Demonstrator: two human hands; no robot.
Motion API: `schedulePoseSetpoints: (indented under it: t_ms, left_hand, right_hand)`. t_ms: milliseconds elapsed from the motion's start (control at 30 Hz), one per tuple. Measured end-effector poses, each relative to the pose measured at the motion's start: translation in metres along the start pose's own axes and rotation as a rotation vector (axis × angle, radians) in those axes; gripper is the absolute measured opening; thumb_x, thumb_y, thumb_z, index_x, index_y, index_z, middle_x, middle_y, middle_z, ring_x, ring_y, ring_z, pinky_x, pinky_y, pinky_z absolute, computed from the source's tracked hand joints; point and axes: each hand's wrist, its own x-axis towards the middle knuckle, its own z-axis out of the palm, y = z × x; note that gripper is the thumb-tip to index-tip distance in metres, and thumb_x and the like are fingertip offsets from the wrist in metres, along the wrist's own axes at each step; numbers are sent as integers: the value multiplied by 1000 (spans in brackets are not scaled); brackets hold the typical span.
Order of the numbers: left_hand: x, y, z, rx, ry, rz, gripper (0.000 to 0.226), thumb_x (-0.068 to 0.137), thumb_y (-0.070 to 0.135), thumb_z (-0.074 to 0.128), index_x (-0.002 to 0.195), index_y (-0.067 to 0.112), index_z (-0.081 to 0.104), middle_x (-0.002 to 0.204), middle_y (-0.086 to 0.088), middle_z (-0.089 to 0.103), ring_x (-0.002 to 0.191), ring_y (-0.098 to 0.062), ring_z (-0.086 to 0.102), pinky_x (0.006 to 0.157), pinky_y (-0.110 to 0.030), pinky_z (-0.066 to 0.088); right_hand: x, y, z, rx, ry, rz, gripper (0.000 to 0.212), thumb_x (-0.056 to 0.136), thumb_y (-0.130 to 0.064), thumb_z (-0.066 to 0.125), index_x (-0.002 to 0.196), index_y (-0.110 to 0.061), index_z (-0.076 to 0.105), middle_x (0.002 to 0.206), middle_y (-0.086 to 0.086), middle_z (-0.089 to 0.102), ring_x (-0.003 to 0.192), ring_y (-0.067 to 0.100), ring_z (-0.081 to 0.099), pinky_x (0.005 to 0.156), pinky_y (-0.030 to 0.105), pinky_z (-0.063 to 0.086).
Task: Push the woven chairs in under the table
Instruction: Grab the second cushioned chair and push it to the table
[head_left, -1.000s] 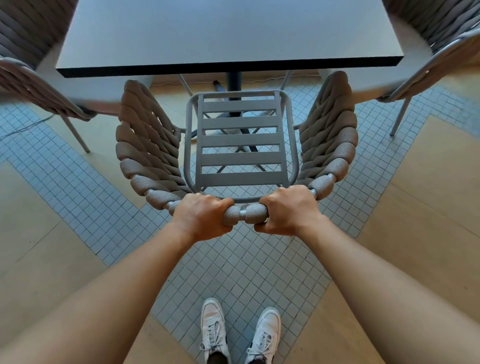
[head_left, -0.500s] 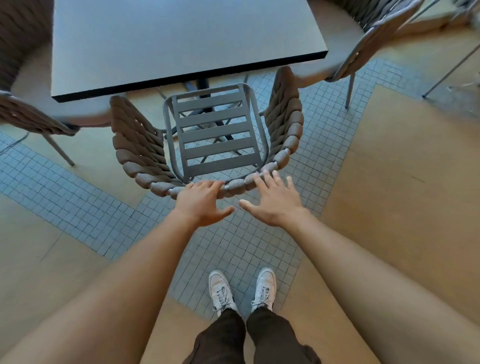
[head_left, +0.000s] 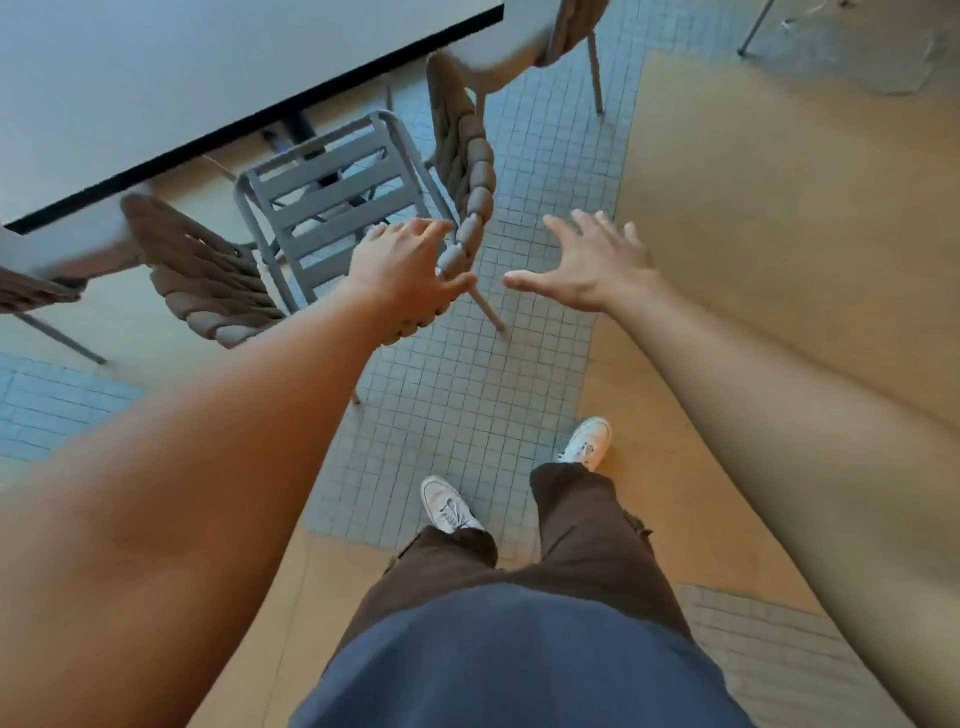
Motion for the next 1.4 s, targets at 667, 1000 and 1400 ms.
schedulePoseSetpoints:
  t_ms: [667, 1000, 1400]
  left_hand:
    - [226, 190, -48, 28, 76, 37, 89, 81, 85, 38, 150, 28, 35, 151, -7, 46, 134, -30, 47, 112, -51, 33]
    - [316, 217, -71, 50, 80, 55, 87, 84, 81, 42, 150, 26, 36, 153, -5, 43, 139, -27, 41, 115, -49, 30]
    - [479, 219, -99, -27, 92, 82, 82, 85, 76, 47, 148, 24, 37, 150, -6, 46, 136, -28, 44, 112, -51, 37]
  right_hand:
    - [105, 266, -134, 97, 110, 69, 127, 60, -103, 40, 162, -35, 9, 171, 7, 9, 156, 28, 7, 124, 55, 6]
    - [172, 300, -185, 43, 155, 18, 122, 64, -100, 44, 161, -33, 12, 171, 6, 11, 156, 28, 6, 124, 55, 4]
    - [295, 334, -268, -36, 151, 29, 121, 68, -98, 44, 162, -32, 6, 171, 8, 4, 157, 28, 0, 124, 55, 1]
